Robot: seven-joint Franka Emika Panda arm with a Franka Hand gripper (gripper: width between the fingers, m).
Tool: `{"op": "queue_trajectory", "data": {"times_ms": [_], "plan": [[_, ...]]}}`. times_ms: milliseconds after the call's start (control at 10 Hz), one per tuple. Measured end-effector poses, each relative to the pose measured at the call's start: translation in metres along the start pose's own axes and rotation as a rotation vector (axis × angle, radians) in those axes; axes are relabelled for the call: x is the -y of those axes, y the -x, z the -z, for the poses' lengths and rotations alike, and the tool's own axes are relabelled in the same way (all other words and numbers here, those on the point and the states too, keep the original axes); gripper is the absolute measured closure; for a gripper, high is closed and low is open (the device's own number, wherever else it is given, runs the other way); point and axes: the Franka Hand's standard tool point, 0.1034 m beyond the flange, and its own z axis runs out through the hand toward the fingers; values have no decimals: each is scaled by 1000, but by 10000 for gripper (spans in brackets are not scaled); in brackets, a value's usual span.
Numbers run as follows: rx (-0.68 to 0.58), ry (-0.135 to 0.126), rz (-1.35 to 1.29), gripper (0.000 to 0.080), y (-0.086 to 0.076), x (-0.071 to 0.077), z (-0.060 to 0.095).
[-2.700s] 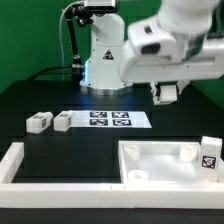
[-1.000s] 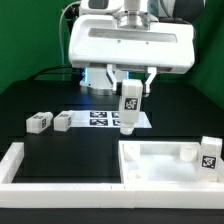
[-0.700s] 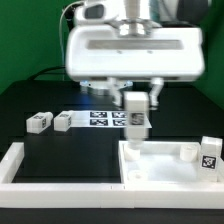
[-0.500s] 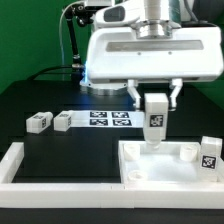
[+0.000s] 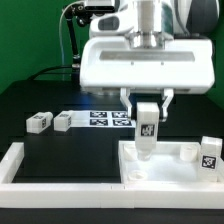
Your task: Assemble square table
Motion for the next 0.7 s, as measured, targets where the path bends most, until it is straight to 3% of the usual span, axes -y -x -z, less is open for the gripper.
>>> {"op": "queue_trajectory", "data": {"times_ms": [700], "plan": [[16,11,4,508,18,-3,-11]]}}
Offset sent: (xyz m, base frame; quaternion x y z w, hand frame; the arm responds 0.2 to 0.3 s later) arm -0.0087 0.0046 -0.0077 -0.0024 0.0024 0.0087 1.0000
